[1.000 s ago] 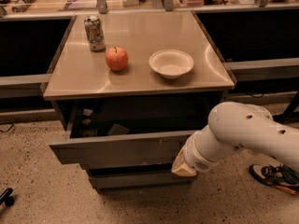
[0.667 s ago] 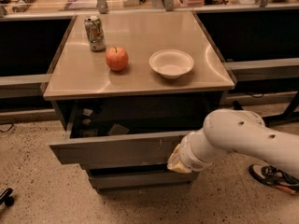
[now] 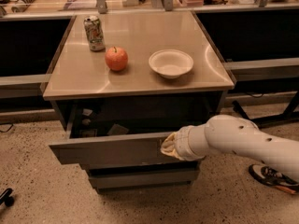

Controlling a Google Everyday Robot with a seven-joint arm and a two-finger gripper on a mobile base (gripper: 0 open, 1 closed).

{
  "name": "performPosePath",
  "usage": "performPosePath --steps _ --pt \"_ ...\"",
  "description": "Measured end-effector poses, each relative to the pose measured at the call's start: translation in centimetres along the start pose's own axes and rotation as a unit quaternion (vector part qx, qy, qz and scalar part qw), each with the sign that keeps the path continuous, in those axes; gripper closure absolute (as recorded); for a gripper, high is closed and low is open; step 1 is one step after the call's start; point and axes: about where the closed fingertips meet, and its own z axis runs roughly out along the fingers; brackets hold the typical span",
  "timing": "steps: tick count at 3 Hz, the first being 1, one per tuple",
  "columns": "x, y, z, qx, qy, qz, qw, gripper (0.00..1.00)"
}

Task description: Close top drawer

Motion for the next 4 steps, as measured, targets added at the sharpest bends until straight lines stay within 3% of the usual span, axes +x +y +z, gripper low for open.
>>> performPosePath --steps 2,3,4 --pt "-0.4 -5.2 1.5 0.065 -0.034 -0.012 0.9972 1.0" --pt "0.4 -10.3 4.5 0.067 -0.027 0.004 0.9974 1.0" --pt "0.3 -10.1 4.4 0.067 -0.027 0.004 0.9974 1.0"
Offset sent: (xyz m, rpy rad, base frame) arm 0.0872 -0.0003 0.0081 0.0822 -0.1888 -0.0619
